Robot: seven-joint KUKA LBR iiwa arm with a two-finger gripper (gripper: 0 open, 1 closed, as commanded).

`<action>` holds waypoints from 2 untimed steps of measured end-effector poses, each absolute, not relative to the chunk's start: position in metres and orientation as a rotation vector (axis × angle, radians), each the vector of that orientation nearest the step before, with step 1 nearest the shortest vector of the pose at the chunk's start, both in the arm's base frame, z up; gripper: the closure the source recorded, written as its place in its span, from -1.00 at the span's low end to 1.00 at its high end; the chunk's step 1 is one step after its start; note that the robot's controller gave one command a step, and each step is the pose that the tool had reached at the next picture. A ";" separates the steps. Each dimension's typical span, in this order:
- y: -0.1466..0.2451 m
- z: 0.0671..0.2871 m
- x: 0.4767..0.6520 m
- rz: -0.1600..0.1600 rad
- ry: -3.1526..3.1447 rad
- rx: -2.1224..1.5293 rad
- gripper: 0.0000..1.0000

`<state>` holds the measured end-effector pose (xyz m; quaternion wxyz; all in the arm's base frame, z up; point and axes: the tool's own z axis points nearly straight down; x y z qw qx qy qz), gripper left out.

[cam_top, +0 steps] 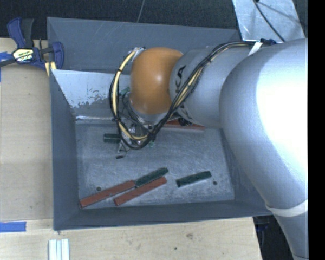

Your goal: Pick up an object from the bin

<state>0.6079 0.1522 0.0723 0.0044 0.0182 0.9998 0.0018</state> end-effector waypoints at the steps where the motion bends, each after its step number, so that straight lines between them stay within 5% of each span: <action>1: 0.152 0.072 0.608 0.006 3.132 0.053 1.00; 2: 0.152 0.075 0.607 0.004 3.137 0.053 1.00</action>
Offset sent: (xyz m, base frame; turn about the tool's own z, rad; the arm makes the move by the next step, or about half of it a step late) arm -0.0001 -0.0001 0.1084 0.0000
